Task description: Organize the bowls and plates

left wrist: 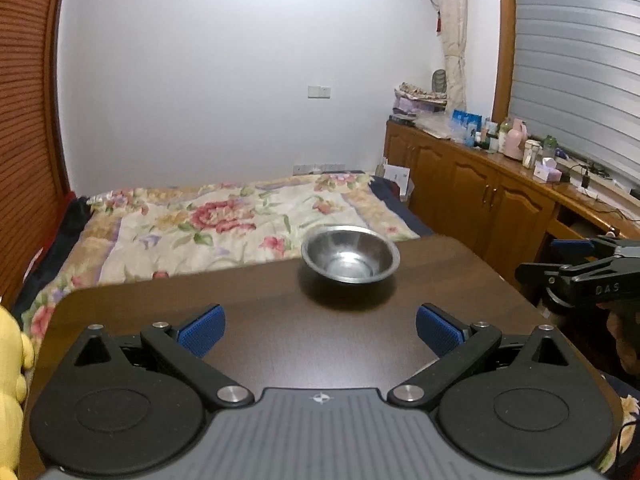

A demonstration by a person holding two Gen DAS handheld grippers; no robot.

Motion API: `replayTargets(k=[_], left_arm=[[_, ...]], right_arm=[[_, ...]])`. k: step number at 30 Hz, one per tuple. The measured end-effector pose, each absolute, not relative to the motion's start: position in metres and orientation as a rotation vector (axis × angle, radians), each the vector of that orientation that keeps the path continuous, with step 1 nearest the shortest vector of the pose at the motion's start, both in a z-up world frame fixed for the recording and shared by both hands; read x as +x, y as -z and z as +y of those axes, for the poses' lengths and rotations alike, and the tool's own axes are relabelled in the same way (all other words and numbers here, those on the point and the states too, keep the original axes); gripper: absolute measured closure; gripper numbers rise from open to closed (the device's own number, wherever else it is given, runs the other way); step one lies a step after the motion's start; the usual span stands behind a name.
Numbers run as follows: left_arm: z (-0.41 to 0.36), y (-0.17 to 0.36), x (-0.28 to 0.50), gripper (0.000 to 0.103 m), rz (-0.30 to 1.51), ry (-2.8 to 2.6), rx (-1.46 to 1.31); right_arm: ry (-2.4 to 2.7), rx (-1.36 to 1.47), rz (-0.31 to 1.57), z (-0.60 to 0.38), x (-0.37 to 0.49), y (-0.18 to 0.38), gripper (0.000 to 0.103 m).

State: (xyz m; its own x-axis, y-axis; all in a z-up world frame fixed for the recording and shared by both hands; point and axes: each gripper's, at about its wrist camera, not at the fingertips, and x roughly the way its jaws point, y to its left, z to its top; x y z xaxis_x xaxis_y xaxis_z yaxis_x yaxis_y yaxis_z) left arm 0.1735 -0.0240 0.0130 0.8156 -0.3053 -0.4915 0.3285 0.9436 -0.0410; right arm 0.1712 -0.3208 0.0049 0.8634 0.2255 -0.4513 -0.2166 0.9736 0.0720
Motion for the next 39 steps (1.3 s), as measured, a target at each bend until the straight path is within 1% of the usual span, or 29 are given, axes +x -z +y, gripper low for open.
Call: replayTargets(k=[5, 7, 10, 18, 22, 23, 24, 25, 27, 29, 31, 34, 35, 38, 39], left_arm=[[-0.029, -0.014, 0.202, 0.000, 0.512, 0.361, 0.043], [-0.032, -0.011, 0.214, 0.004, 0.521, 0.371, 0.042], [-0.040, -0.005, 0.231, 0.007, 0.530, 0.369, 0.051], [-0.058, 0.014, 0.273, 0.007, 0.573, 0.350, 0.056], [-0.065, 0.026, 0.292, 0.013, 0.608, 0.356, 0.059], [-0.066, 0.029, 0.297, 0.013, 0.623, 0.370, 0.054], [-0.066, 0.032, 0.301, 0.014, 0.635, 0.382, 0.048], [-0.067, 0.034, 0.304, 0.014, 0.642, 0.385, 0.045], [-0.069, 0.038, 0.310, 0.014, 0.644, 0.390, 0.045], [-0.069, 0.041, 0.315, 0.014, 0.650, 0.401, 0.041], [-0.070, 0.044, 0.320, 0.018, 0.657, 0.404, 0.042], [-0.070, 0.048, 0.329, 0.024, 0.674, 0.399, 0.043], [-0.070, 0.049, 0.332, 0.025, 0.681, 0.399, 0.038], [-0.070, 0.051, 0.340, 0.028, 0.695, 0.396, 0.017], [-0.070, 0.052, 0.342, 0.031, 0.700, 0.395, 0.009]], right_arm=[[-0.270, -0.022, 0.471, -0.315, 0.201, -0.003, 0.000], [-0.286, 0.002, 0.474, -0.314, 0.212, 0.001, 0.000], [-0.319, 0.053, 0.479, -0.313, 0.231, 0.007, 0.000], [-0.342, 0.083, 0.479, -0.301, 0.270, 0.024, 0.000], [-0.347, 0.111, 0.503, -0.299, 0.287, 0.036, 0.001], [-0.346, 0.121, 0.510, -0.299, 0.291, 0.038, 0.001], [-0.346, 0.132, 0.517, -0.299, 0.295, 0.041, 0.006], [-0.350, 0.142, 0.526, -0.299, 0.298, 0.045, 0.016], [-0.355, 0.157, 0.548, -0.299, 0.303, 0.052, 0.021], [-0.354, 0.155, 0.553, -0.296, 0.305, 0.056, 0.023], [-0.363, 0.156, 0.556, -0.295, 0.307, 0.057, 0.035], [-0.392, 0.176, 0.560, -0.295, 0.307, 0.058, 0.037], [-0.405, 0.184, 0.562, -0.294, 0.309, 0.058, 0.037], [-0.429, 0.195, 0.571, -0.294, 0.308, 0.057, 0.043], [-0.432, 0.199, 0.575, -0.294, 0.309, 0.057, 0.045]])
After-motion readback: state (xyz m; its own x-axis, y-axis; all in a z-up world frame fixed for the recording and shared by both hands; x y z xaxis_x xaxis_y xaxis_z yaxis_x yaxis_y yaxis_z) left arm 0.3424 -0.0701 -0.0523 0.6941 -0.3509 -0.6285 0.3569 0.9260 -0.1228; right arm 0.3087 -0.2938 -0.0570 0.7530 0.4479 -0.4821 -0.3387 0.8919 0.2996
